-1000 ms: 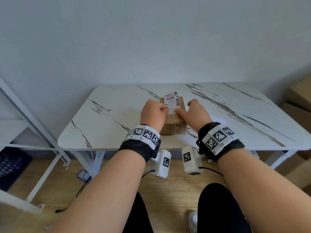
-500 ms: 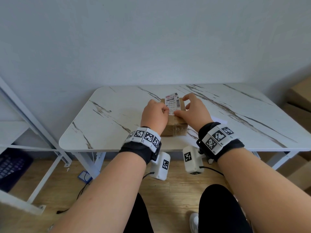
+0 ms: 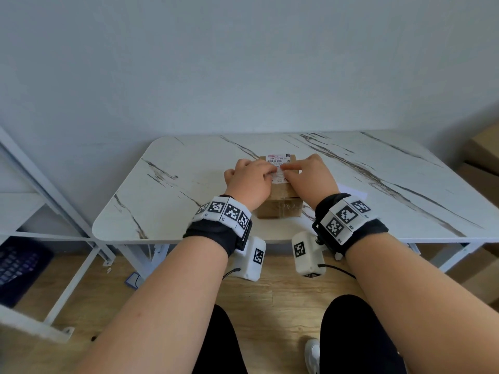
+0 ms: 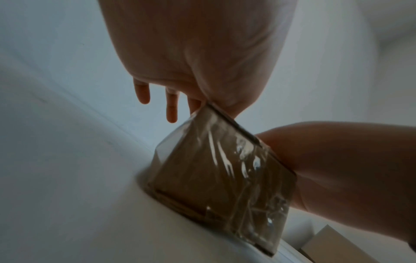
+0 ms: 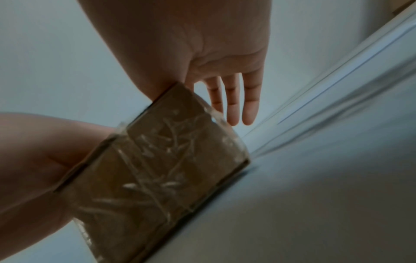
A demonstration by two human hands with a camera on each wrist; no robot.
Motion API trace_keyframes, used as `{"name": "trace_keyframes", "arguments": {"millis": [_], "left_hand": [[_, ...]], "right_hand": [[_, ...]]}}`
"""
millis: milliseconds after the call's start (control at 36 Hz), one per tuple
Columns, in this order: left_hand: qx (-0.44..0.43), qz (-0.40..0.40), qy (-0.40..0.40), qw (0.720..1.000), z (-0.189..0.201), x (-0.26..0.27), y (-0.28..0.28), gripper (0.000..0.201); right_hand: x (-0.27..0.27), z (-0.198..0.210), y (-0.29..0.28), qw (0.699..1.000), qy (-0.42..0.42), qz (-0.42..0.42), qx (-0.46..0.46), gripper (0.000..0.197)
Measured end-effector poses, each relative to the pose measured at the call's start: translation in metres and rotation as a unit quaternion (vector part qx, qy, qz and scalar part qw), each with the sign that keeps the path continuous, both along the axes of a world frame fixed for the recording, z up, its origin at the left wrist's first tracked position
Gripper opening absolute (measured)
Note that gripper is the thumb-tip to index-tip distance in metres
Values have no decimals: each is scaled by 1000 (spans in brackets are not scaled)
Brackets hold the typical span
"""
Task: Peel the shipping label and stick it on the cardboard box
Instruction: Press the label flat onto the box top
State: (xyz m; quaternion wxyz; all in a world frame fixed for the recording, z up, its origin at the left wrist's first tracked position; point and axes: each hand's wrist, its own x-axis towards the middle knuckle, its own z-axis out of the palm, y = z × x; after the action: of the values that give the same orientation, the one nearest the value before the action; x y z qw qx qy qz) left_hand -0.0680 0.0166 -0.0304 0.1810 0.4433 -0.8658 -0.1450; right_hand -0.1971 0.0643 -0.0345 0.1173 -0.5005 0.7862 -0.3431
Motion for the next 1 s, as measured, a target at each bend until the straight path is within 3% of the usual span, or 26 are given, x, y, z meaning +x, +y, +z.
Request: {"name": "trace_keyframes", "arguments": {"millis": [333, 500, 611, 694, 833, 1000], "left_hand": [[86, -25, -24, 996, 4, -3, -10, 46], [122, -11, -22, 992, 10, -3, -15, 43], [105, -12, -30, 994, 10, -10, -18, 36], [81, -11, -45, 996, 8, -14, -18, 30], [92, -31, -58, 994, 1, -13, -21, 46], [122, -36, -71, 989, -3, -14, -21, 50]], "right_hand": [[1, 2, -7, 994, -72, 22, 84, 49], [5, -1, -9, 993, -58, 26, 96, 55], [5, -3, -9, 995, -38, 13, 87, 52], [4, -4, -10, 994, -39, 20, 98, 63], [8, -3, -8, 994, -50, 8, 101, 60], [9, 1, -5, 994, -53, 1, 96, 54]]}}
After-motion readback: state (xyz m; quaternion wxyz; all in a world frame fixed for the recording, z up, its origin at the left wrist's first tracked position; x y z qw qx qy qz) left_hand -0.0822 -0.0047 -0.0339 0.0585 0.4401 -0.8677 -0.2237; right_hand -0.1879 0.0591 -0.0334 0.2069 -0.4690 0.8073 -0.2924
